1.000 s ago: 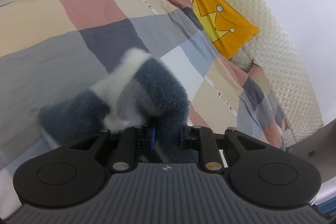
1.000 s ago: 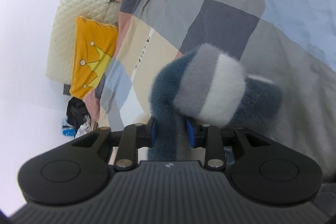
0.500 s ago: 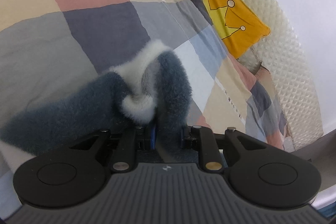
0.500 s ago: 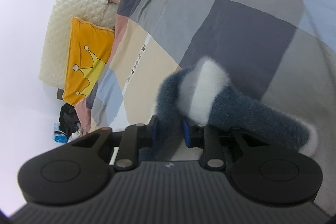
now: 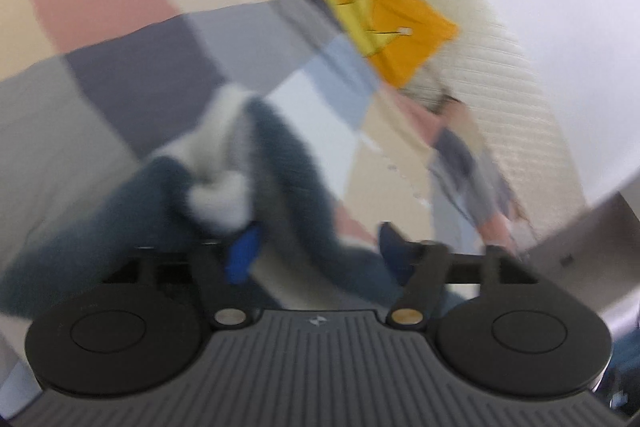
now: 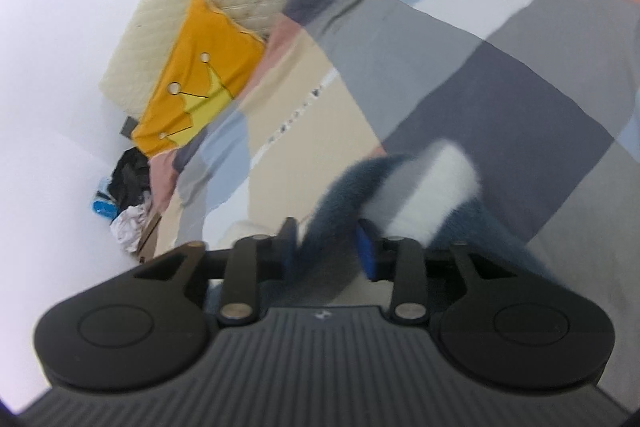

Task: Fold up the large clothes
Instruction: 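Lift the striped edge with both tools and fold it over the sweater, then open both tools and smooth the folded striped edge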

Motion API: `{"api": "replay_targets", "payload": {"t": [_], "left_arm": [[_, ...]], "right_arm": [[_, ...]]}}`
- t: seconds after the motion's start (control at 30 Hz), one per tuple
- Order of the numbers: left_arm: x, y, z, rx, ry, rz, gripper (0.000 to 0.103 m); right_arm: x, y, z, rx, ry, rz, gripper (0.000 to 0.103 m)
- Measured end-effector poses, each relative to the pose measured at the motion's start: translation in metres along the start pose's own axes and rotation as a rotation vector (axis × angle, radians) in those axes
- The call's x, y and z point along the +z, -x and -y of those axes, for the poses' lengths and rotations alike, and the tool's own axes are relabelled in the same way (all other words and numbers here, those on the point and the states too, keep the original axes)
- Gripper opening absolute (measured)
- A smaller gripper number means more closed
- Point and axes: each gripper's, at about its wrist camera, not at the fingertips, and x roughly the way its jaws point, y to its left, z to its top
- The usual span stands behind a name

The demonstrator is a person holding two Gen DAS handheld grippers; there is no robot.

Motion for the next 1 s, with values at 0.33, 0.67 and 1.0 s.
{"api": "replay_targets", "payload": {"t": [0.33, 0.67, 1.0], "left_arm": [[-0.040, 0.000, 0.074, 0.035, -0.453, 0.042, 0.075], [-0.032, -0.047, 0.079, 0.181, -0.591, 0.020, 0.074], [0.003, -0.096, 0.031, 0.276, -0.455, -0.079, 0.073]], "right_arm": [[-0.019, 0.018, -0.050, 0.129, 0.343, -0.018, 0.070], [-0.023, -0.026, -0.075, -0.031, 0.650, -0.074, 0.066], [-0.025, -0.079, -0.061, -0.101, 0.711, -0.148, 0.065]]}}
